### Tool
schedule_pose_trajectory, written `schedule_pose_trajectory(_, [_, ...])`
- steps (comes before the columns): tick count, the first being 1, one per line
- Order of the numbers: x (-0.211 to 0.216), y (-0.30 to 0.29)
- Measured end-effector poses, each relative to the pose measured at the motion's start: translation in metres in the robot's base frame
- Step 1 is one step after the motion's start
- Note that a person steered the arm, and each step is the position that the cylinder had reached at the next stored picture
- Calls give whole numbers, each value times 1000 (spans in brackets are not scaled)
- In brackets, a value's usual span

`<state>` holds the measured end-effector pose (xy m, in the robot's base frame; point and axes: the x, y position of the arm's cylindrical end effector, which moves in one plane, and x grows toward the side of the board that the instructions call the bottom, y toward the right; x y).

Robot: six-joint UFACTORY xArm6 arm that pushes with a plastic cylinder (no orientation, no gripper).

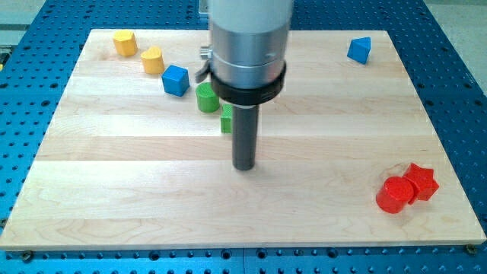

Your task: Push the red star bottom right to the green star

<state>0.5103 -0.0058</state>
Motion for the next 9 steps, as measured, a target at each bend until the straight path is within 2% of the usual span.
schedule_pose_trajectory(3, [-41, 10])
schedule_pose_trajectory(4, [-38, 72])
schedule_pose_trajectory(5, [-3, 162])
schedule_pose_trajectory(6, [1, 264])
schedule_pose_trajectory(7, [5, 332])
schedule_pose_trajectory(8, [52, 280])
schedule_pose_trajectory(9, [51, 229])
